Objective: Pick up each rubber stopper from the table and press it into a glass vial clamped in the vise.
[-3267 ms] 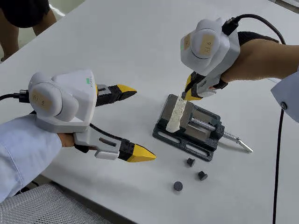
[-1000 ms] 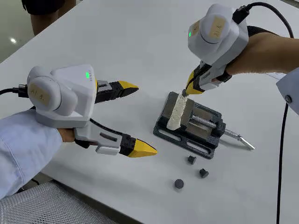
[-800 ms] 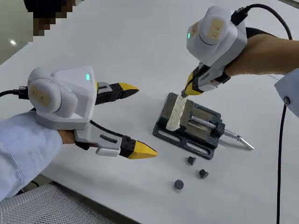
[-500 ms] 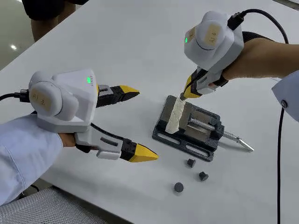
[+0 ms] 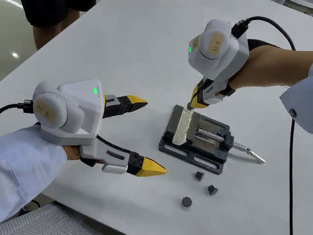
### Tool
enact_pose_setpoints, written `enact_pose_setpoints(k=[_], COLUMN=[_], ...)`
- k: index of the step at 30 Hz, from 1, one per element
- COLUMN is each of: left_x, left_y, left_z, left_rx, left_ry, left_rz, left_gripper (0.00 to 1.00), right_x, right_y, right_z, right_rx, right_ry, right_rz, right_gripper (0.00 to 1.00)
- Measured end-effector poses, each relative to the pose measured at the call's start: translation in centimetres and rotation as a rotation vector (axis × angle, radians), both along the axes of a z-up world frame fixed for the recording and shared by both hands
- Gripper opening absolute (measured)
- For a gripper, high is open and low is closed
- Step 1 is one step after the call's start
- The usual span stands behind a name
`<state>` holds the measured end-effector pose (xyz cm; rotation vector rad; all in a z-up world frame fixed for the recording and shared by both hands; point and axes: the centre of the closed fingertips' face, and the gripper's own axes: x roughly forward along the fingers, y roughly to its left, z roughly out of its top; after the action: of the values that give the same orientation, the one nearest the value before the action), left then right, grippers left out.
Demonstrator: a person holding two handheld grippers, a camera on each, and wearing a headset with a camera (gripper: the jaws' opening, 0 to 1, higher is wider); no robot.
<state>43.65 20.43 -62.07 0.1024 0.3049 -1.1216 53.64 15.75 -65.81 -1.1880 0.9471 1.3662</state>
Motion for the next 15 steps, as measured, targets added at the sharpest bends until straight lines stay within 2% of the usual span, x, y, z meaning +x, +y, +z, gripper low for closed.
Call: enact_pose_setpoints(k=[9,15], left_x=[-0.1,0.06], left_y=[-0.37,-0.37], left_z=[0.09,0.06], left_rx=[0.005,0.006], left_ry=[-0.001,-0.002], left_rz=[-0.011,-0.01], left_gripper=[0.86,0.86], right_x=[0.18,0.16], right_y=[-0.02,-0.03], right_z=[-0.27,-0.23], right_rx=[-0.025,-0.024], right_ry=[0.006,0.008], right_rz=[-0.012,-0.026], right_gripper=[0.0,0.0])
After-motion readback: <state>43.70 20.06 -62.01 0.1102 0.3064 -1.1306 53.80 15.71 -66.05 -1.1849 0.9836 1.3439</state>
